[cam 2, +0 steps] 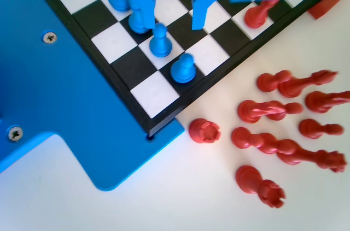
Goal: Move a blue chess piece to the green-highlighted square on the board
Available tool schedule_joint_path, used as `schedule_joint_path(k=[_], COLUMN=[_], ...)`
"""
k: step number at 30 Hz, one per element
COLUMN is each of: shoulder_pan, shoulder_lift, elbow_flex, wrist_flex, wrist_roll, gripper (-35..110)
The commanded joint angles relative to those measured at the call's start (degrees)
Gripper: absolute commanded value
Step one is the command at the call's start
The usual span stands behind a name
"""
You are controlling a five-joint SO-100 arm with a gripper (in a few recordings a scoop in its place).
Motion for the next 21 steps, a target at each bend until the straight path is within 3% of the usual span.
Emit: schedule_joint_path(k=[1, 21], shoulder_pan=[0.4, -1.0], shoulder_lift=[0.6, -1.7], elbow_flex=[1.1, 5.3], wrist_flex=[-1.1, -8.2], wrist_roll=[-10.5, -9.9], gripper=[12, 12])
